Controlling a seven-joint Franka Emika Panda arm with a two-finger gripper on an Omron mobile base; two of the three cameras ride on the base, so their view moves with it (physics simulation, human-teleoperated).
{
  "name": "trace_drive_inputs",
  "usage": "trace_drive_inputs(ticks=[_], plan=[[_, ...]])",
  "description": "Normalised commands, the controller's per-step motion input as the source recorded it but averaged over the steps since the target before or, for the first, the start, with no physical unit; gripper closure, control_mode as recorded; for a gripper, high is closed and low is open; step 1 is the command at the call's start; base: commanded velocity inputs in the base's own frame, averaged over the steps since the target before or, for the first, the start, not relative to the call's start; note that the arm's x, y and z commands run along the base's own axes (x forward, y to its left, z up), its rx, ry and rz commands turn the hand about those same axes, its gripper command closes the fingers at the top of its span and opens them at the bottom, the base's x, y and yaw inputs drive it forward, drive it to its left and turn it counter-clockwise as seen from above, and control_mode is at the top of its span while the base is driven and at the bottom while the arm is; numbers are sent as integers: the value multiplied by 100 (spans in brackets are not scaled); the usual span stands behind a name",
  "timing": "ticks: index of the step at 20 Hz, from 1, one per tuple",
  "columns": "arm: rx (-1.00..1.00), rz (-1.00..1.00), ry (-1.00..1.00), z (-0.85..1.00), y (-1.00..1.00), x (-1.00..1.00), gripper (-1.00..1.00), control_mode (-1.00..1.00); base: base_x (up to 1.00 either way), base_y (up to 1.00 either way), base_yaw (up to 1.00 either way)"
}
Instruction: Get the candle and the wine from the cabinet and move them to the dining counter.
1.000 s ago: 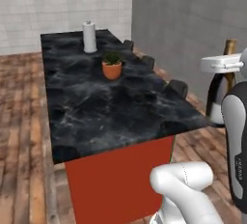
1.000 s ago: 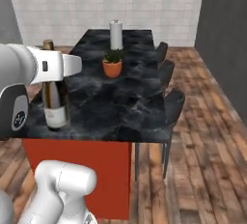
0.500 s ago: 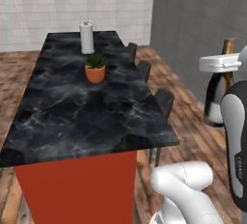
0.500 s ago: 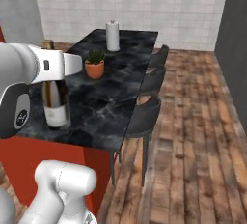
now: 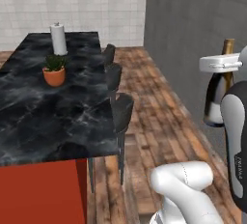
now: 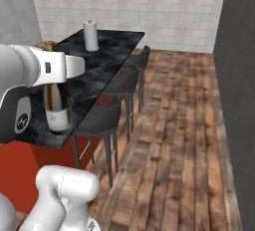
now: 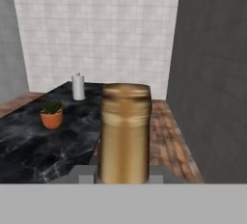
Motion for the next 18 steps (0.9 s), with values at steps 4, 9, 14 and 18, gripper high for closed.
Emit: trace_drive_inputs(ticks=[4,9,14,18], plan=[[0,0,0,0,0,0,100,100,30,-100,23],[0,0,0,0,0,0,100,100,11,-100,43],[0,0,0,0,0,0,100,100,18,-88,55],[0,0,0,0,0,0,100,100,27,-71,64]])
